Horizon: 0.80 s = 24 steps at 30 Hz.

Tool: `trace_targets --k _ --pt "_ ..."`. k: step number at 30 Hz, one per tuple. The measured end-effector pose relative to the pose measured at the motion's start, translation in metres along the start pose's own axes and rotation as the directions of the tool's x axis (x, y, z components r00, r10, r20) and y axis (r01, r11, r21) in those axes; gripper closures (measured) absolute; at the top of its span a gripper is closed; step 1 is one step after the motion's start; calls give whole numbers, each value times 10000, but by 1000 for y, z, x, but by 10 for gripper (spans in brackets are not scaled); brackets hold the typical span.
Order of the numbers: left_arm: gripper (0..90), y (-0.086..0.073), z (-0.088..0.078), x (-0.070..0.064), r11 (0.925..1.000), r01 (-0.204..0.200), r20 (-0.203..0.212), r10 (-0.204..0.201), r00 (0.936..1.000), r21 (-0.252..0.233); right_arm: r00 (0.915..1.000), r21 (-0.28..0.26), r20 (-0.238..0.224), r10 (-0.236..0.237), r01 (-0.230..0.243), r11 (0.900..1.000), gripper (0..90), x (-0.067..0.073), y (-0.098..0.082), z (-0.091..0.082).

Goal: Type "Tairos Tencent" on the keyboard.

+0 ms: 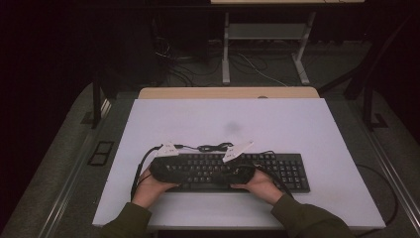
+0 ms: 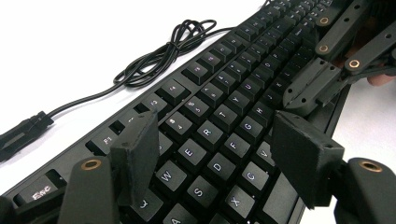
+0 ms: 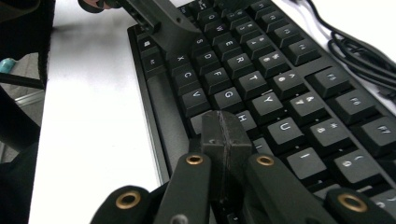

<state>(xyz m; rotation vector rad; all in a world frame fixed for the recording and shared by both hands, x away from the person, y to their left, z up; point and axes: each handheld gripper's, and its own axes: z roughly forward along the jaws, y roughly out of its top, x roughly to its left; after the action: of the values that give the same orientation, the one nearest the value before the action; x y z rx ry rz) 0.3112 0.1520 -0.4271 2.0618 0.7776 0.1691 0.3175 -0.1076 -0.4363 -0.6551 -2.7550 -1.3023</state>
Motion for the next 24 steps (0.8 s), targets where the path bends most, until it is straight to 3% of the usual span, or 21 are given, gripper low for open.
trace_targets --k 11,24 --pt "346 0 -2 -1 10000 -26 10 26 10000 -81 9997 -518 -69 253 -256 9983 842 -4 1 -8" --pt "535 0 -5 -2 9999 -83 159 85 9998 -95 9981 -856 312 532 -503 9951 590 -14 0 -16"
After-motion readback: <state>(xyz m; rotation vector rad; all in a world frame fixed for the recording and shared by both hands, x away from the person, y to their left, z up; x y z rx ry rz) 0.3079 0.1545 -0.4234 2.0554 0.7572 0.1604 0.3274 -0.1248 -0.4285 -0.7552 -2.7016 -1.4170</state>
